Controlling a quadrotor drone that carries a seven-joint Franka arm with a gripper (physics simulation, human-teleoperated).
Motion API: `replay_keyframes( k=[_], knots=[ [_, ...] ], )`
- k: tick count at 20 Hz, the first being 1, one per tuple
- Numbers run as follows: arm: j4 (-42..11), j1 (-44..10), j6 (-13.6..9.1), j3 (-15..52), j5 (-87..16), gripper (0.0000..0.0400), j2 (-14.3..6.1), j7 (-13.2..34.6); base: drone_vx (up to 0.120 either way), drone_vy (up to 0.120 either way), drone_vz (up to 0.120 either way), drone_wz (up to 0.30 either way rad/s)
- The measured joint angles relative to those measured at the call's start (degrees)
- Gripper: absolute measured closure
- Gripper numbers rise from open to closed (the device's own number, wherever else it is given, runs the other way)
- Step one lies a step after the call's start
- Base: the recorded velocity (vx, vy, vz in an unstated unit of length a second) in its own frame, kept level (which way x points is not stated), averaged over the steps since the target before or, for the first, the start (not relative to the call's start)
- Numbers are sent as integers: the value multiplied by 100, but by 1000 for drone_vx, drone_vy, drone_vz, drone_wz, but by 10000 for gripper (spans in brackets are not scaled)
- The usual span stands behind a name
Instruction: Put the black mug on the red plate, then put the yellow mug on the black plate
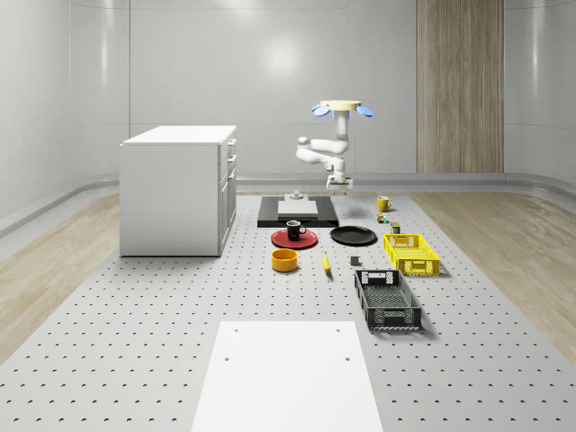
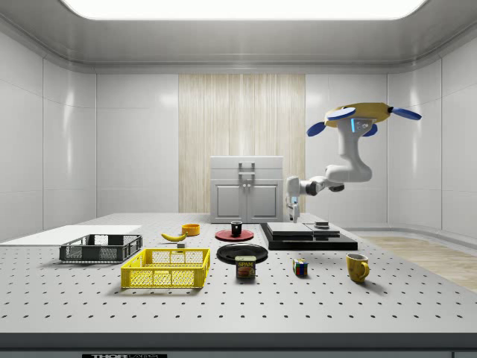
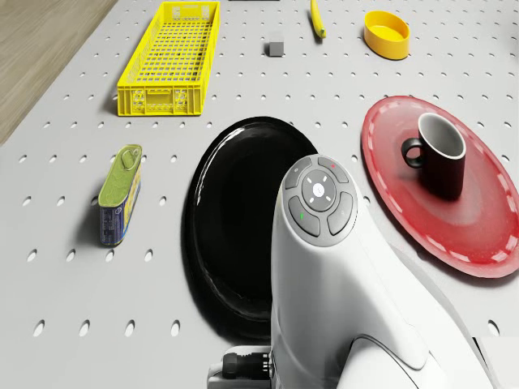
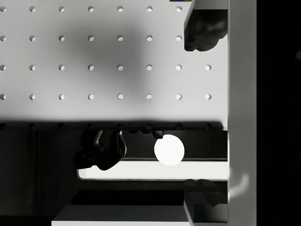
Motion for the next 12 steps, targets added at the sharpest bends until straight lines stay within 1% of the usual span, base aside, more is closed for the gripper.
replay_keyframes(
  k=[12],
  knots=[
    [1,-5,13,1,6,0,-14,3,-120,120,0,0]
  ],
)
